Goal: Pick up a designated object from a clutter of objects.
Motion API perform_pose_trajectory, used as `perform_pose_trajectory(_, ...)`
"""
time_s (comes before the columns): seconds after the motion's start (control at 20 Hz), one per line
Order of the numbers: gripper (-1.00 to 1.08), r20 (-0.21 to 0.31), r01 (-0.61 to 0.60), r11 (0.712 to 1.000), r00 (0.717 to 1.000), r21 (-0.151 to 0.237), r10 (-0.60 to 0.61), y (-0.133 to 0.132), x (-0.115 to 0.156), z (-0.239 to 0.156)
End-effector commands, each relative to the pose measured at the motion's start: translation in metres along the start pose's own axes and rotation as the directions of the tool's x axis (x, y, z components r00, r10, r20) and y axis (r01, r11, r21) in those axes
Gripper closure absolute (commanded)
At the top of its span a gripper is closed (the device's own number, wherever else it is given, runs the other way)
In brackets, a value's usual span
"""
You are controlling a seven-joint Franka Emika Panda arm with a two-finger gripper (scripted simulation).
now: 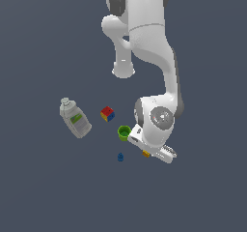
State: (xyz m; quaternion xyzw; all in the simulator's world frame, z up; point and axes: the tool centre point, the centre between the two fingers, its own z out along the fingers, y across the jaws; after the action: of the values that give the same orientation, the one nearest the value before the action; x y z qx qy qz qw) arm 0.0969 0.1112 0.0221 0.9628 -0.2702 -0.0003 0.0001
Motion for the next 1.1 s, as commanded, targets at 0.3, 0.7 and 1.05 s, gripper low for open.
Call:
perform_pose_trajectory(0.3,1.08,0.000,0.000,1.000,1.000,0.000,0.000,0.003,-0.001,-0.004)
perform_pose_trajectory(0.7,1.08,0.000,0.000,1.000,1.000,0.000,0.000,0.018,-0.011,-0.029)
perform_pose_trajectory(1.05,1.08,0.000,0.000,1.000,1.000,0.000,0.000,0.042,-0.027,-0.070)
